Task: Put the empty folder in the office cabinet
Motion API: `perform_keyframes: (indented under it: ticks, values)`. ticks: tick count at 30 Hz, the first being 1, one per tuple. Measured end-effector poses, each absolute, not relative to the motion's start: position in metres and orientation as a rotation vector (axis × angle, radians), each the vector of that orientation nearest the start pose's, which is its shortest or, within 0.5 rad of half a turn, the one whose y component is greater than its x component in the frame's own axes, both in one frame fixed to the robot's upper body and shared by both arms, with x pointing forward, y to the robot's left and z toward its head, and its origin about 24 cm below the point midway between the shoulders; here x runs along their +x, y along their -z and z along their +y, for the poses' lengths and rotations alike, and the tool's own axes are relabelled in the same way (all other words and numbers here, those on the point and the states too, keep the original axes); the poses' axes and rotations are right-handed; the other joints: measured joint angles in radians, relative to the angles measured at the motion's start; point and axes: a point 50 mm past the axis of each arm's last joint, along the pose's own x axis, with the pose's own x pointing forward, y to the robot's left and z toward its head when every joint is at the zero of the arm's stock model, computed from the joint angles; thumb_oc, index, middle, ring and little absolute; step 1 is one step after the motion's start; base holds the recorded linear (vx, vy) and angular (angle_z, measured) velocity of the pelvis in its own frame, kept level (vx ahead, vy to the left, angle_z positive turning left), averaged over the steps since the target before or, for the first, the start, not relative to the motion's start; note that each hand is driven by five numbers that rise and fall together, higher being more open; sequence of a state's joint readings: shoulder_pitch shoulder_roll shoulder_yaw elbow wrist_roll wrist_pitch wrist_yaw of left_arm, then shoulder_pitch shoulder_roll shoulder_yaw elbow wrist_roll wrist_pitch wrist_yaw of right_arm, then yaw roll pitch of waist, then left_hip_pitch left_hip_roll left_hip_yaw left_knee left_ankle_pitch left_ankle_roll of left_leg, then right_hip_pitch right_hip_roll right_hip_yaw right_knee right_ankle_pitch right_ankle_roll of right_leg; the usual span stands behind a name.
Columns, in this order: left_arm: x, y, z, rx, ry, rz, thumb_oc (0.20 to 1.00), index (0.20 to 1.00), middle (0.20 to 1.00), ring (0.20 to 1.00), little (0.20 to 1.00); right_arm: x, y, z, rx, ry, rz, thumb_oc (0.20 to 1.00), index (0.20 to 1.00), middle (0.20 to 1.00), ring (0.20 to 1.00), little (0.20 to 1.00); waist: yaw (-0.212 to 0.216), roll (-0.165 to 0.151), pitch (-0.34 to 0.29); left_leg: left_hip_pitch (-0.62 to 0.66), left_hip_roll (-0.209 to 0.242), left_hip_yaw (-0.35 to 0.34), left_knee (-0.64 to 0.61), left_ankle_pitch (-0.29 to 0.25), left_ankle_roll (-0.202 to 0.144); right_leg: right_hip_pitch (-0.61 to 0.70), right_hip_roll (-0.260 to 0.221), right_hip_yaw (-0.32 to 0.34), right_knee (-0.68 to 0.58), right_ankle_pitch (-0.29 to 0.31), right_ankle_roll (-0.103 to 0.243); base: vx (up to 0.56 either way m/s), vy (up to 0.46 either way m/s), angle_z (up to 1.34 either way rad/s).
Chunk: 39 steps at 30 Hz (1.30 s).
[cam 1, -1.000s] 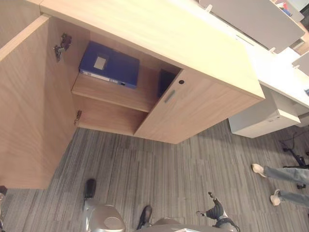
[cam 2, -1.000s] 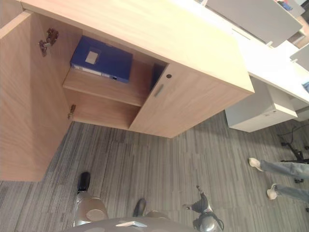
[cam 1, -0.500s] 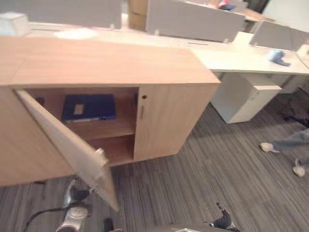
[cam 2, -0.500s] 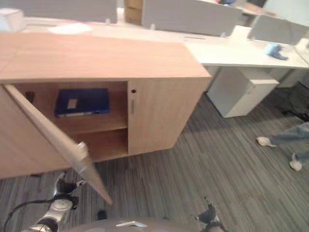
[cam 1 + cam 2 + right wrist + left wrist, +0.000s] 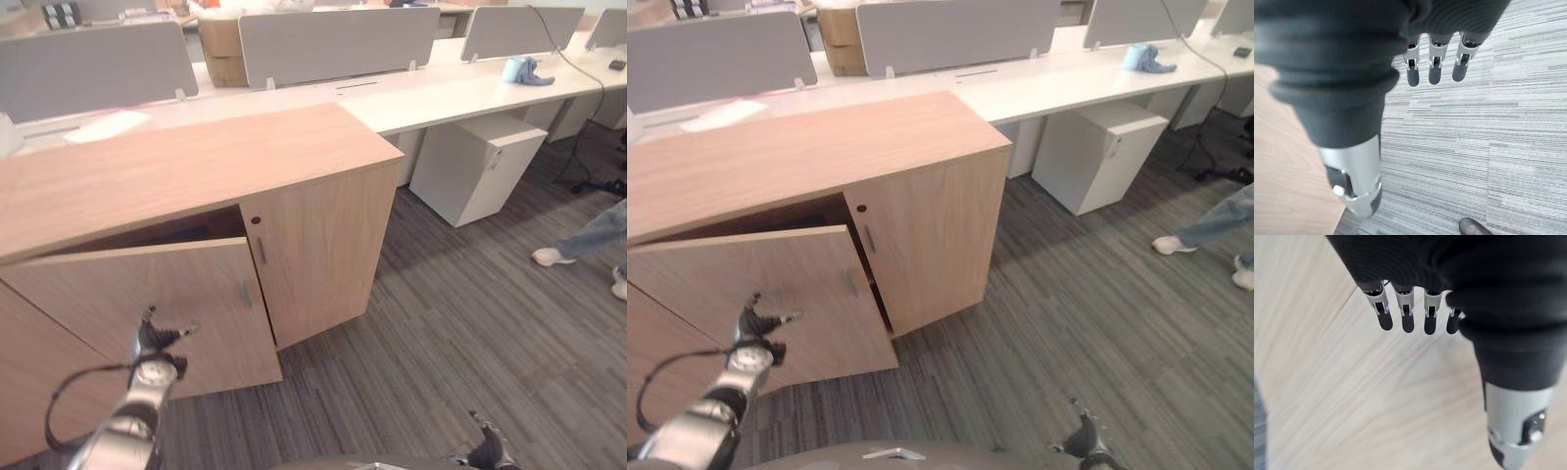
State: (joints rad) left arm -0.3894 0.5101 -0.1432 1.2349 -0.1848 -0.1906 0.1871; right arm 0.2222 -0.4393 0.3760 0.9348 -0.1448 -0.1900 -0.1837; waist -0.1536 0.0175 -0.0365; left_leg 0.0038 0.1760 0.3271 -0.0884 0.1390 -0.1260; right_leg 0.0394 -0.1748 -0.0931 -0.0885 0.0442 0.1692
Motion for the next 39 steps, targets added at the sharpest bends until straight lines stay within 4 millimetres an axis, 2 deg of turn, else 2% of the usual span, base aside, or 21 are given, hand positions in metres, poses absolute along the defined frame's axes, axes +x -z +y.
perform_keyframes:
  ticks: [1, 2, 5, 7, 8, 10, 11, 13, 16, 19, 20, 22, 23, 24, 25, 27, 29, 30, 31, 34, 39]
  values:
    - [0.248, 0.046, 0.323, 0.438, -0.407, 0.597, 1.000, 1.000, 1.000, 1.000, 1.000, 0.069, 0.137, -0.262, -0.718, -0.135, 0.963, 1.000, 1.000, 1.000, 1.000, 1.000, 0.000, 0.000, 0.000, 0.000, 0.000, 0.000, 0.000, 0.000, 0.000, 0.000, 0.000, 0.000, 0.000, 0.000, 0.000, 0.00, -0.009, 0.07]
    - [0.255, 0.025, 0.349, 0.415, -0.508, 0.576, 1.000, 1.000, 1.000, 1.000, 1.000, 0.059, 0.131, -0.285, -0.758, -0.084, 1.001, 1.000, 1.000, 1.000, 1.000, 1.000, 0.001, 0.032, -0.009, -0.014, 0.003, -0.008, 0.000, 0.005, -0.007, -0.005, 0.005, -0.009, 0.002, 0.000, -0.002, 0.00, -0.009, 0.07]
    - [0.261, 0.011, 0.357, 0.428, -0.506, 0.539, 1.000, 1.000, 1.000, 1.000, 1.000, 0.057, 0.130, -0.291, -0.776, -0.078, 1.021, 1.000, 1.000, 1.000, 1.000, 1.000, 0.029, 0.050, -0.023, -0.025, 0.014, -0.030, 0.001, 0.010, -0.015, -0.003, 0.019, -0.027, 0.005, -0.005, -0.008, 0.00, -0.048, 0.16]
    - [0.263, 0.009, 0.357, 0.424, -0.500, 0.534, 1.000, 1.000, 1.000, 1.000, 1.000, 0.057, 0.130, -0.291, -0.775, -0.075, 1.022, 1.000, 1.000, 1.000, 1.000, 1.000, 0.027, 0.037, -0.015, -0.034, 0.015, -0.042, 0.006, 0.014, -0.015, -0.008, 0.022, -0.033, 0.006, -0.006, -0.011, -0.02, -0.083, 0.18]
    - [0.260, 0.016, 0.353, 0.414, -0.485, 0.553, 1.000, 1.000, 1.000, 1.000, 1.000, 0.063, 0.130, -0.289, -0.768, -0.069, 1.008, 1.000, 1.000, 1.000, 1.000, 1.000, 0.048, 0.046, -0.019, -0.037, 0.016, -0.049, 0.010, 0.016, -0.014, 0.000, 0.024, -0.039, 0.007, -0.008, -0.013, -0.03, -0.142, 0.43]
    - [0.233, 0.063, 0.318, 0.346, -0.363, 0.683, 1.000, 1.000, 1.000, 1.000, 1.000, 0.071, 0.138, -0.281, -0.753, -0.081, 1.038, 1.000, 1.000, 1.000, 1.000, 1.000, 0.061, 0.045, -0.026, -0.050, 0.014, -0.087, 0.010, 0.021, -0.015, 0.011, 0.025, -0.075, 0.007, -0.011, -0.014, -0.01, -0.087, 0.42]
    - [0.233, 0.063, 0.318, 0.346, -0.363, 0.683, 1.000, 1.000, 1.000, 1.000, 1.000, 0.071, 0.138, -0.281, -0.753, -0.081, 1.038, 1.000, 1.000, 1.000, 1.000, 1.000, 0.061, 0.045, -0.026, -0.050, 0.014, -0.087, 0.010, 0.021, -0.015, 0.011, 0.025, -0.075, 0.007, -0.011, -0.014, -0.01, -0.060, 0.17]
    - [0.144, 0.136, 0.260, 0.190, -0.221, 0.961, 1.000, 1.000, 1.000, 1.000, 1.000, 0.092, 0.140, -0.263, -0.711, -0.114, 0.990, 1.000, 1.000, 1.000, 1.000, 1.000, 0.055, 0.046, -0.025, -0.039, 0.014, -0.087, 0.011, 0.022, -0.015, 0.020, 0.027, -0.075, 0.006, -0.016, -0.015, -0.02, -0.069, 0.02]
    - [0.053, 0.172, 0.212, 0.039, -0.144, 1.246, 1.000, 1.000, 1.000, 1.000, 1.000, 0.094, 0.143, -0.253, -0.679, -0.149, 0.993, 1.000, 1.000, 1.000, 1.000, 1.000, 0.077, 0.031, -0.011, -0.031, 0.020, -0.090, 0.011, 0.021, -0.015, 0.033, 0.033, -0.082, 0.006, -0.031, -0.018, -0.01, -0.024, 0.07]
    - [0.040, 0.173, 0.214, 0.035, -0.139, 1.308, 1.000, 1.000, 1.000, 1.000, 1.000, 0.085, 0.145, -0.256, -0.679, -0.153, 1.027, 1.000, 1.000, 1.000, 1.000, 1.000, 0.092, 0.020, -0.008, -0.038, 0.022, -0.093, 0.010, 0.013, -0.006, 0.033, 0.034, -0.090, 0.005, -0.035, -0.029, -0.01, -0.032, 0.09]
    - [0.051, 0.169, 0.230, 0.074, -0.158, 1.274, 1.000, 1.000, 1.000, 1.000, 1.000, 0.084, 0.145, -0.260, -0.684, -0.142, 1.037, 1.000, 1.000, 1.000, 1.000, 1.000, 0.093, 0.020, -0.005, -0.036, 0.021, -0.091, 0.007, 0.010, -0.012, 0.034, 0.033, -0.088, 0.005, -0.036, -0.022, -0.14, -0.240, -0.10]
    - [0.039, 0.169, 0.228, 0.081, -0.154, 1.256, 1.000, 1.000, 1.000, 1.000, 1.000, 0.084, 0.151, -0.247, -0.665, -0.175, 1.063, 1.000, 1.000, 1.000, 1.000, 1.000, 0.106, 0.031, 0.005, -0.038, 0.028, -0.095, 0.015, 0.022, -0.024, 0.040, 0.039, -0.090, 0.010, -0.033, -0.016, -0.16, -0.249, -0.14]
    - [0.013, 0.175, 0.214, 0.051, -0.123, 1.349, 1.000, 1.000, 1.000, 1.000, 1.000, 0.075, 0.163, -0.224, -0.604, -0.247, 1.148, 1.000, 1.000, 1.000, 1.000, 1.000, 0.116, 0.045, 0.009, -0.061, 0.063, -0.119, 0.051, 0.048, -0.057, 0.009, 0.094, -0.090, 0.050, -0.075, -0.088, -0.06, -0.084, -0.01]
    - [0.013, 0.175, 0.214, 0.051, -0.123, 1.349, 1.000, 1.000, 1.000, 1.000, 1.000, 0.075, 0.163, -0.224, -0.604, -0.247, 1.148, 1.000, 1.000, 1.000, 1.000, 1.000, 0.116, 0.045, 0.009, -0.061, 0.063, -0.119, 0.051, 0.048, -0.057, 0.009, 0.094, -0.090, 0.050, -0.075, -0.088, -0.03, -0.056, 0.45]
    - [-0.016, 0.178, 0.198, 0.013, -0.065, 1.501, 1.000, 1.000, 1.000, 1.000, 1.000, 0.069, 0.167, -0.209, -0.528, -0.258, 1.166, 1.000, 1.000, 1.000, 1.000, 1.000, 0.158, 0.004, 0.051, -0.068, 0.050, -0.145, 0.049, 0.110, -0.063, 0.035, 0.089, -0.104, 0.024, -0.070, -0.090, -0.04, -0.026, 0.34]
    - [-0.054, 0.177, 0.186, -0.015, -0.030, 1.635, 1.000, 1.000, 1.000, 1.000, 1.000, 0.074, 0.166, -0.210, -0.511, -0.259, 1.164, 1.000, 1.000, 1.000, 1.000, 1.000, 0.204, -0.017, 0.057, -0.072, -0.005, -0.173, 0.134, 0.037, -0.046, 0.052, 0.054, -0.121, 0.001, -0.056, -0.101, -0.05, -0.020, 0.34]
    - [-0.054, 0.177, 0.181, 0.020, 0.051, 1.643, 1.000, 1.000, 1.000, 1.000, 1.000, 0.064, 0.166, -0.228, -0.496, -0.214, 1.227, 1.000, 1.000, 1.000, 1.000, 1.000, 0.194, -0.005, 0.067, -0.055, -0.109, -0.225, 0.179, -0.069, 0.008, 0.097, 0.019, -0.169, 0.002, -0.056, -0.083, -0.04, 0.033, 0.75]
    - [-0.054, 0.177, 0.181, 0.020, 0.051, 1.643, 1.000, 1.000, 1.000, 1.000, 1.000, 0.064, 0.166, -0.228, -0.496, -0.214, 1.227, 1.000, 1.000, 1.000, 1.000, 1.000, 0.194, -0.005, 0.067, -0.055, -0.109, -0.225, 0.179, -0.069, 0.008, 0.097, 0.019, -0.169, 0.002, -0.056, -0.083, -0.04, 0.041, 0.74]
    - [-0.046, 0.178, 0.181, 0.025, 0.064, 1.612, 1.000, 1.000, 1.000, 1.000, 1.000, 0.063, 0.166, -0.229, -0.486, -0.205, 1.242, 1.000, 1.000, 1.000, 1.000, 1.000, 0.195, 0.010, 0.068, -0.044, -0.111, -0.206, 0.148, -0.087, 0.049, 0.104, 0.023, -0.193, 0.009, -0.061, -0.076, 0.00, 0.049, 0.35]
    - [-0.010, 0.180, 0.186, 0.062, 0.124, 1.501, 1.000, 1.000, 1.000, 1.000, 1.000, 0.075, 0.167, -0.215, -0.359, -0.180, 1.219, 1.000, 1.000, 1.000, 1.000, 1.000, 0.190, -0.011, 0.071, -0.001, -0.146, -0.180, 0.054, -0.064, 0.088, 0.104, 0.003, -0.180, 0.022, -0.065, -0.064, 0.05, 0.081, 0.09]
    - [0.028, 0.175, 0.210, 0.156, 0.134, 1.405, 1.000, 1.000, 1.000, 1.000, 1.000, 0.066, 0.172, -0.202, -0.319, -0.227, 1.274, 1.000, 1.000, 1.000, 1.000, 1.000, 0.187, -0.040, 0.053, 0.022, -0.162, -0.194, 0.002, -0.051, 0.093, 0.118, -0.011, -0.186, 0.017, -0.063, -0.049, 0.04, 0.050, 0.04]
